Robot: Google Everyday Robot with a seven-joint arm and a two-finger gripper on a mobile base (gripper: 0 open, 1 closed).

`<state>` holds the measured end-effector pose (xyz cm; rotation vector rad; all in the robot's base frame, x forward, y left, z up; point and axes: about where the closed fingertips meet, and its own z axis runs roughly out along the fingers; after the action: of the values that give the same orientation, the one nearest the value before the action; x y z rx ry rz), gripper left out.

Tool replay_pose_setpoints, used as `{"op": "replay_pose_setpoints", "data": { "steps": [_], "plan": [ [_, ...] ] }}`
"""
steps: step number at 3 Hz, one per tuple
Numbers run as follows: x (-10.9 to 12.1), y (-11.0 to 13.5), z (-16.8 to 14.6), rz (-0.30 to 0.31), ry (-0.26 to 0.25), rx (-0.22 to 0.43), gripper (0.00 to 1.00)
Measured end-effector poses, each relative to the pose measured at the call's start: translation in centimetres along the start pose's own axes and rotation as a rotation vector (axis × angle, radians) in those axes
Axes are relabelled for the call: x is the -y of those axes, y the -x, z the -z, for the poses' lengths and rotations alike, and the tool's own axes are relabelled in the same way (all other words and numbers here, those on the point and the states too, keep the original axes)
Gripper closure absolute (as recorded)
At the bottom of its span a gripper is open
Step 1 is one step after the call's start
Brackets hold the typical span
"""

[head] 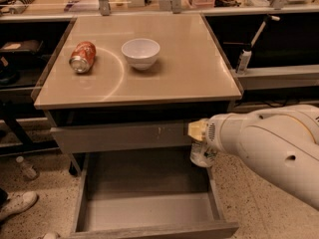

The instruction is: Place 7up can into middle drawer

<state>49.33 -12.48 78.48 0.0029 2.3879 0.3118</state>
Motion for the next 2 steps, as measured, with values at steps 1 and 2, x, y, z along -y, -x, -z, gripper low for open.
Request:
{"op": "replay_pose_setpoints", "data": {
  "steps": [1, 2],
  "plan": [
    [0.0, 0.0, 0.0, 0.000, 0.000, 0.000, 1.00],
    [-0.2, -1.3, -1.5, -0.004, 0.003, -0.011, 1.00]
  ]
}}
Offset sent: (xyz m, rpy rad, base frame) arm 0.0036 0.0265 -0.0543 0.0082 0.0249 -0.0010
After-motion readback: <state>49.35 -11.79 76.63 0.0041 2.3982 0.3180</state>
